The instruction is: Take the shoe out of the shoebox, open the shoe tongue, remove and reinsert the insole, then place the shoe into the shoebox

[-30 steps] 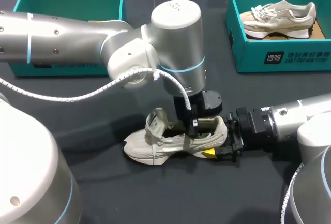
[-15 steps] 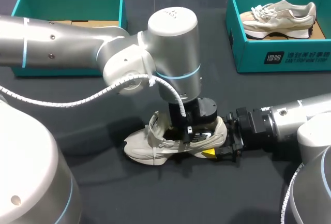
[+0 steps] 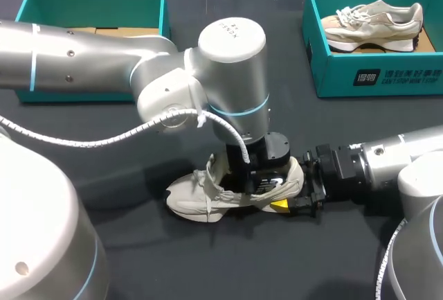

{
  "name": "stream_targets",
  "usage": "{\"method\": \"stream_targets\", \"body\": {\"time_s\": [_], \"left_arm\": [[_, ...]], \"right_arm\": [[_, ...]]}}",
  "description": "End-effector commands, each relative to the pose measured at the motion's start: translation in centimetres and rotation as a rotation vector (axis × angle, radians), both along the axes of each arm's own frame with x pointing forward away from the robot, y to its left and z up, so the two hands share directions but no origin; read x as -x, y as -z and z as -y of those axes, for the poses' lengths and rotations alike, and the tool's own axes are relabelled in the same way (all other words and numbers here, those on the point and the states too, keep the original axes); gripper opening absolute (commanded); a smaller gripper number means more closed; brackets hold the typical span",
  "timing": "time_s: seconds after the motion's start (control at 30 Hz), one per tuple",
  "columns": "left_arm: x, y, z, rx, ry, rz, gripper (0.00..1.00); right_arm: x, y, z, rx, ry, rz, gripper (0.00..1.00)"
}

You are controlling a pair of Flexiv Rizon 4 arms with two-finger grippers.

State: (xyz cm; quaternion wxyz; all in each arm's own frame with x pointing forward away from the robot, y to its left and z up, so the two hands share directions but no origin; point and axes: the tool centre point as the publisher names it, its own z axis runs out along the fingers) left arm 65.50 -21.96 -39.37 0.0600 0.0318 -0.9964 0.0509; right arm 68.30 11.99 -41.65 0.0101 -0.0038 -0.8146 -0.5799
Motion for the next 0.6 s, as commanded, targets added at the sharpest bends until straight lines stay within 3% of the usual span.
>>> {"method": "stream_targets", "body": {"time_s": [0.03,0.43,0.6], "left_arm": [[0.7,0.5,0.6,-0.040,-0.005,0.057,0.40],[-1.5,1.4,0.7,-0.122,-0.061,0.196,0.30],[-2.5,1.2,0.2,-0.138,-0.084,0.224,0.21]], "right_arm": [[-0.1,-0.1,0.0,0.003,0.002,-0.001,0.00],[-0.1,-0.1,0.0,0.003,0.002,-0.001,0.00],[-0.1,-0.1,0.0,0.003,0.002,-0.001,0.00]]}}
